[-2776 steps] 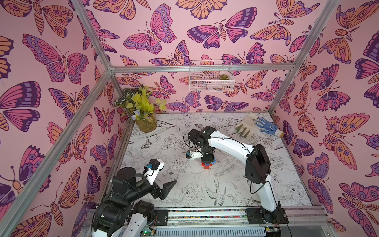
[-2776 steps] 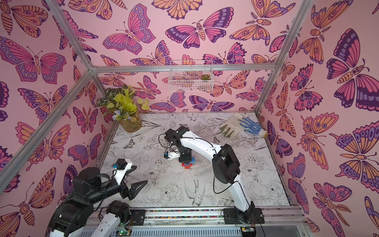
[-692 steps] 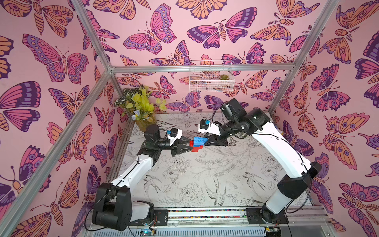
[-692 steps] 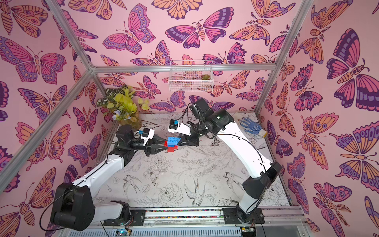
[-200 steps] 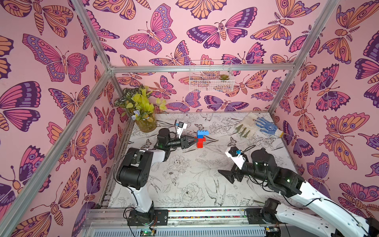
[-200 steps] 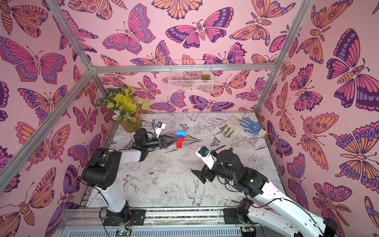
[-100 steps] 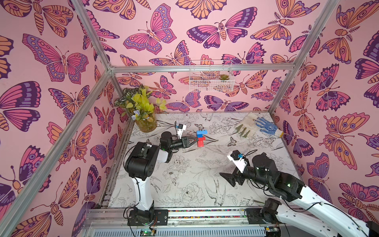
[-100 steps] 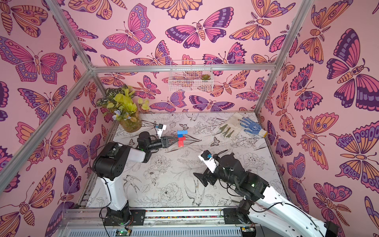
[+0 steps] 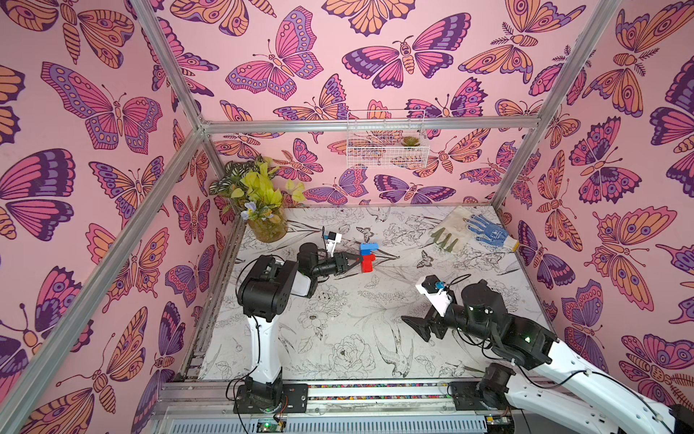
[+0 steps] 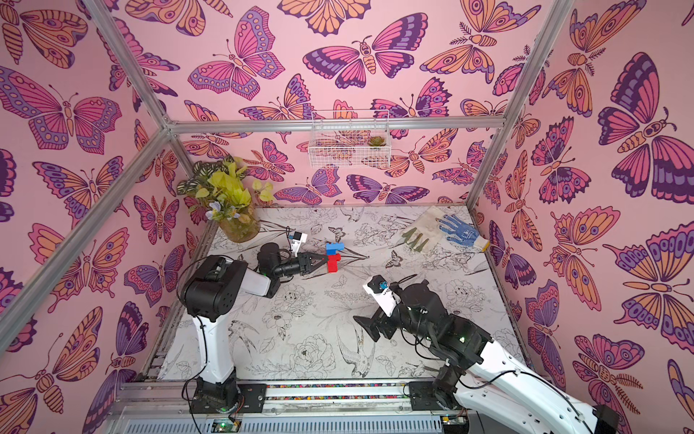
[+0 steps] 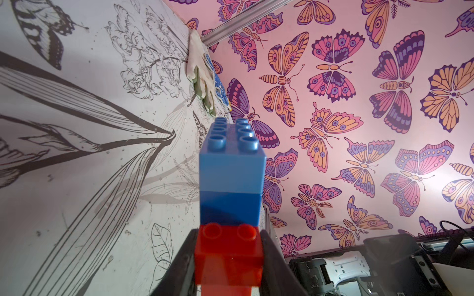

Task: Assemble the letter f with lego
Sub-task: Place the lego brick at the center of the board.

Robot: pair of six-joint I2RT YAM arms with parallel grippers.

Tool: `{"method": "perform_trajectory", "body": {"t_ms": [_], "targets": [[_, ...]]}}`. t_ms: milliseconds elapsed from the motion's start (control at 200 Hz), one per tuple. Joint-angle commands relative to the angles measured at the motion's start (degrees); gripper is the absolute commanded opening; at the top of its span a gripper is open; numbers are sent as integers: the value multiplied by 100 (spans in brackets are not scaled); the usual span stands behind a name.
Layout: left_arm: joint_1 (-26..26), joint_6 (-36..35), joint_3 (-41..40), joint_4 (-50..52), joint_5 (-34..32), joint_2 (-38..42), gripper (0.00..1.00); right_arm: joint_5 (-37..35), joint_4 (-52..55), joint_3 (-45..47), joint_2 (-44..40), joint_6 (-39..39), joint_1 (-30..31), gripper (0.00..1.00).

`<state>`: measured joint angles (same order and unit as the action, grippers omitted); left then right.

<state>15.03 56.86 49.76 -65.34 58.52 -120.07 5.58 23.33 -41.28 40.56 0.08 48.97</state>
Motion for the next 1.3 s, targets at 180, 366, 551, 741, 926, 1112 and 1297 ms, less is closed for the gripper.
{"method": "perform_trajectory", "body": {"t_ms": [180,366,551,741,926,1112,1297], "targets": [[34,148,195,64,-16,-349,27,4,-114,55,25,54,51,99],[31,199,234,63,-24,-464,28,56,-100,45,63,58,56,99],[27,299,294,90,-34,-650,28,50,-84,38,67,61,58,99],[27,341,306,91,-85,-826,28,70,-72,30,58,60,60,99],[27,381,356,100,-93,-958,28,84,-61,30,51,62,60,99],[27,355,359,158,-122,-1003,30,83,-64,39,8,71,78,99],[30,309,359,240,-142,-1018,36,73,-51,41,6,70,112,99]]}}
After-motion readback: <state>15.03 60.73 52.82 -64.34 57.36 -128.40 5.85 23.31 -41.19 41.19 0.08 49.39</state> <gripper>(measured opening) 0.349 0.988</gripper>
